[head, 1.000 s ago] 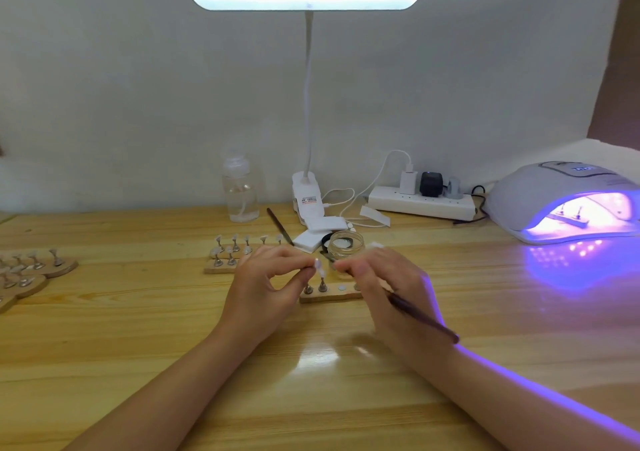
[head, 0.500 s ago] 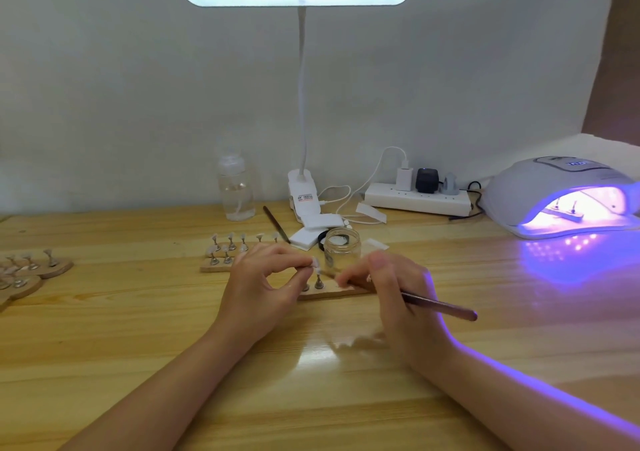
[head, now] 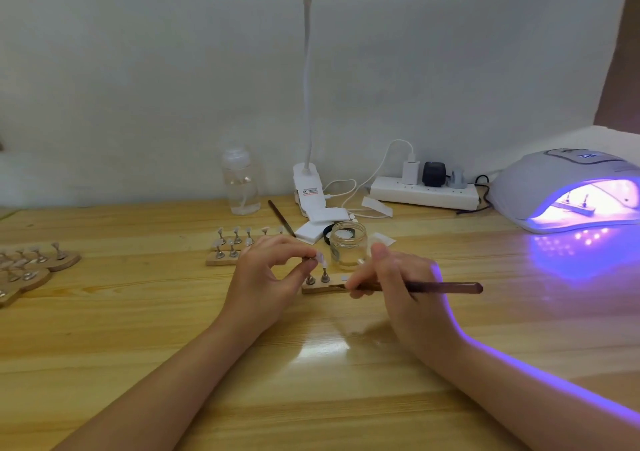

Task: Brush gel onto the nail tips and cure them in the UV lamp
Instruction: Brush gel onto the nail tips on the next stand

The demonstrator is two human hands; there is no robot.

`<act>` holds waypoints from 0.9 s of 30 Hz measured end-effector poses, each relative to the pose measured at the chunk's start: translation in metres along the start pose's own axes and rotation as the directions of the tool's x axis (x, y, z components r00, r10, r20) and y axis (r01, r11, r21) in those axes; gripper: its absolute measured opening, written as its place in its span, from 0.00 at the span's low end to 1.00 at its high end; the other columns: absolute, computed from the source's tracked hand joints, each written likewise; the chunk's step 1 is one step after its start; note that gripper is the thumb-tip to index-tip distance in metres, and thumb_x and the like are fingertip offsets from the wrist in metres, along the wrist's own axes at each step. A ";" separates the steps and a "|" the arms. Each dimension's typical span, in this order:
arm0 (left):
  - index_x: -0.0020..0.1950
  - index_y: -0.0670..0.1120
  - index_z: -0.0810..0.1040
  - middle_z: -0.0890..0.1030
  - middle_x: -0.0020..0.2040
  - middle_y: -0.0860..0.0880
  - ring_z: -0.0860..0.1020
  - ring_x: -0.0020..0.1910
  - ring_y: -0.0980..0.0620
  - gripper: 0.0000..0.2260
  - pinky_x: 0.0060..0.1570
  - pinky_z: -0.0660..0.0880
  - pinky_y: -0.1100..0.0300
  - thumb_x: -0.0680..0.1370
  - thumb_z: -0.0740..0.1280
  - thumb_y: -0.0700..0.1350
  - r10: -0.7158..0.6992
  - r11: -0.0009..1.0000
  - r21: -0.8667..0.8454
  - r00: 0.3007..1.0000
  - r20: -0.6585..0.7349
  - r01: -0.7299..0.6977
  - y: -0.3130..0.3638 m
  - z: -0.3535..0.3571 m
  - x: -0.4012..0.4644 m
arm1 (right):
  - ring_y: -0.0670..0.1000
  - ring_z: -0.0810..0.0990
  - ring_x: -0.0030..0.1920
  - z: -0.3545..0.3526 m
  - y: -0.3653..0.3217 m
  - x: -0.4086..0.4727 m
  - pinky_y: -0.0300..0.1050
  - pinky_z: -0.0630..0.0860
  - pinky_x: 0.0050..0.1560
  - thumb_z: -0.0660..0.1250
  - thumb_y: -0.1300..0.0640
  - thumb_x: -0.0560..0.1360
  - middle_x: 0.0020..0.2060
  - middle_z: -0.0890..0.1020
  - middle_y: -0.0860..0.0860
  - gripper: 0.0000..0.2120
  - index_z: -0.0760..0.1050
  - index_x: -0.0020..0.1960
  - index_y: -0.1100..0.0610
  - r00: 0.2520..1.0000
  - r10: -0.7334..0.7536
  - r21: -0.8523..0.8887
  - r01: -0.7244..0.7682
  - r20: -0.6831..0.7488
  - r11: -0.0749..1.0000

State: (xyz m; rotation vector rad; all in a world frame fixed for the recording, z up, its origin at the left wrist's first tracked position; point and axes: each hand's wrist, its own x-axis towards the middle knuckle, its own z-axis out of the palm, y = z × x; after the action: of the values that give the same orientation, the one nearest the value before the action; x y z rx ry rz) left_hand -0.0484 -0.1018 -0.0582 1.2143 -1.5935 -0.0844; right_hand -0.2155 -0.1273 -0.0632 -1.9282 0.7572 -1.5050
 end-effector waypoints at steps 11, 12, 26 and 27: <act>0.38 0.54 0.80 0.81 0.39 0.57 0.79 0.43 0.53 0.12 0.45 0.75 0.56 0.67 0.74 0.37 -0.041 0.998 -0.054 0.999 -0.022 0.040 -0.001 -0.001 0.000 | 0.45 0.81 0.43 0.001 0.000 0.002 0.53 0.78 0.43 0.51 0.51 0.77 0.39 0.83 0.46 0.19 0.81 0.45 0.54 0.985 -0.175 -0.089 0.175 -0.001 0.981; 0.38 0.55 0.80 0.81 0.38 0.57 0.79 0.43 0.54 0.12 0.45 0.74 0.56 0.67 0.74 0.37 -0.040 0.998 -0.050 0.999 -0.025 0.038 -0.001 -0.001 0.001 | 0.44 0.81 0.43 0.001 0.000 0.002 0.51 0.78 0.43 0.52 0.52 0.77 0.39 0.83 0.46 0.19 0.81 0.45 0.56 0.981 -0.192 -0.099 0.193 0.019 0.976; 0.38 0.57 0.80 0.80 0.37 0.59 0.76 0.38 0.55 0.13 0.43 0.73 0.61 0.66 0.75 0.38 -0.058 0.998 -0.033 0.998 -0.034 0.057 0.001 -0.001 0.002 | 0.40 0.80 0.38 0.002 -0.001 0.000 0.41 0.76 0.43 0.52 0.51 0.77 0.34 0.81 0.42 0.22 0.82 0.38 0.57 0.983 -0.183 -0.048 0.184 0.027 0.982; 0.39 0.56 0.80 0.80 0.37 0.59 0.77 0.38 0.54 0.13 0.42 0.73 0.62 0.66 0.75 0.38 -0.057 0.998 -0.029 0.998 -0.031 0.056 0.001 -0.001 0.002 | 0.41 0.80 0.39 0.002 -0.001 0.000 0.44 0.77 0.42 0.52 0.51 0.77 0.36 0.81 0.42 0.20 0.81 0.41 0.55 0.981 -0.193 -0.085 0.194 0.025 0.977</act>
State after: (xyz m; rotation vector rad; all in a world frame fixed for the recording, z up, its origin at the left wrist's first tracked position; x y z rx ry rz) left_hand -0.0483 -0.1027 -0.0563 1.2335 -1.5261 -0.1223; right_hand -0.2138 -0.1270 -0.0629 -2.1288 0.6530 -1.5913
